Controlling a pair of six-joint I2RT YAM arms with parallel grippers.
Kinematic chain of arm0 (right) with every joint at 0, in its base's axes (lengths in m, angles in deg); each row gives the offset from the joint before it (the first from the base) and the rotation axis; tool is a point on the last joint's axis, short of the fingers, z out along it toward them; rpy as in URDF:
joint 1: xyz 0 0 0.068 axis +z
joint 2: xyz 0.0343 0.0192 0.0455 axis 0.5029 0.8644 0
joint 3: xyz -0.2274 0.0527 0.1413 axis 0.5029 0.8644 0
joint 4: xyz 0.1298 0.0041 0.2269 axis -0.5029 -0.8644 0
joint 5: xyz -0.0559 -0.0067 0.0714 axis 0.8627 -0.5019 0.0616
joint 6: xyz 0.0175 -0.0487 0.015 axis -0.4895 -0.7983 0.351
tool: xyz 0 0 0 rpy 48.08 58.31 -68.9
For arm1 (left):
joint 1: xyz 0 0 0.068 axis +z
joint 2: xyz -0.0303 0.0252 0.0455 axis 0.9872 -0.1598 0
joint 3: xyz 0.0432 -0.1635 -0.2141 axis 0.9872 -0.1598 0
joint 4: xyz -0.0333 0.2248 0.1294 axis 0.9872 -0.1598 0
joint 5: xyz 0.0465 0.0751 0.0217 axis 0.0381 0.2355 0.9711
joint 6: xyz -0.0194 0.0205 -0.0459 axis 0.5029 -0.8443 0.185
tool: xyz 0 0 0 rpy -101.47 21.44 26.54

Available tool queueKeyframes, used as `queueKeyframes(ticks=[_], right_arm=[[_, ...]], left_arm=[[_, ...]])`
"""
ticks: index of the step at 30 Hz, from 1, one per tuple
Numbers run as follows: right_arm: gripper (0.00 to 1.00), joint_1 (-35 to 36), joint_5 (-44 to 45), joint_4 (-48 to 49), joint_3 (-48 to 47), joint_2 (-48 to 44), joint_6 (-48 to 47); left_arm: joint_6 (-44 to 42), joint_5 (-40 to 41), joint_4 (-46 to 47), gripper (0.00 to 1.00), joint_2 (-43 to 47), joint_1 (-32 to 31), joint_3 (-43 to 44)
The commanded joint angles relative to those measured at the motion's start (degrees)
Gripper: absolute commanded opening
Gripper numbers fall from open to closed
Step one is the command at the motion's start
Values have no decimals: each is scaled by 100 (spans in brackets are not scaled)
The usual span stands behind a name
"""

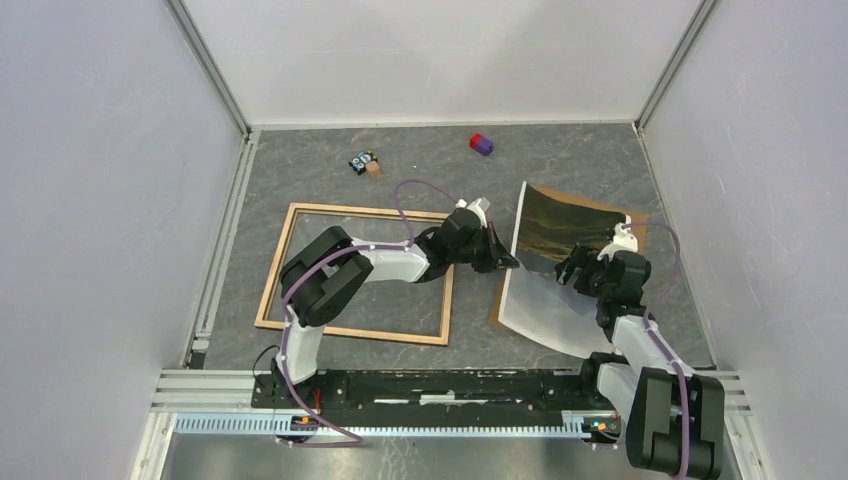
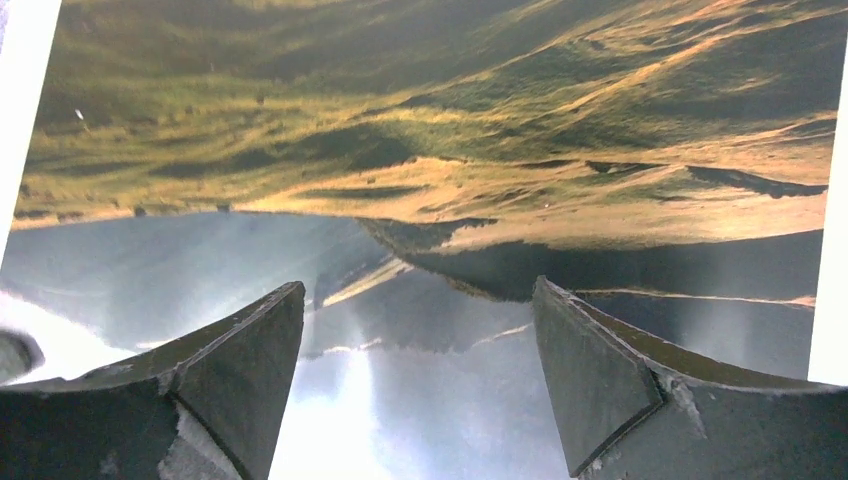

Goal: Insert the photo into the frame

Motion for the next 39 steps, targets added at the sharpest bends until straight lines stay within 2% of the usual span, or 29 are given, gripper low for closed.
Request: queueKeyframes(ticks=[1, 6, 8, 11, 15, 19, 21, 25, 30, 33, 37, 39], right_arm=[[90, 44, -251, -600, -82, -317, -220], [92, 383, -190, -1083, -545, -659, -490], [98, 804, -166, -1182, -815, -791, -549], [98, 1962, 197, -1571, -1289, -1020, -679], [98, 3593, 605, -1470, -1612, -1337, -899], [98, 5544, 1918, -1660, -2160, -1033, -1294], [98, 6770, 3211, -1800, -2489, -682, -1519], [98, 8381, 5351, -1800, -2918, 18, -1970], [98, 9118, 7067, -1667, -3135, 887, -1950], [96, 9182, 7963, -1948, -3280, 1431, -1485], [74, 9268, 8394, -1911, -3127, 1707, -1089], [69, 9297, 8495, -1759, -2904, 1655, -1042]], left_arm=[[-201, -135, -287, 2, 57, 303, 273], [-544, -342, -1042, 2, 642, 605, 389], [-489, -480, -1185, 2, 938, 782, 267], [-421, -663, -1741, 2, 1342, 1107, 175], [-369, -843, -2475, 2, 1919, 1523, 21], [-506, -816, -3223, 2, 2453, 1858, -49], [-593, -771, -3521, 2, 2702, 1975, -50], [-645, -790, -3933, 2, 3119, 2247, -109], [-662, -795, -4258, 2, 3480, 2426, -162], [-586, -852, -4280, 2, 3615, 2479, -195], [-545, -993, -4283, 2, 3680, 2542, -177], [-531, -1051, -4294, 2, 3723, 2578, -181]])
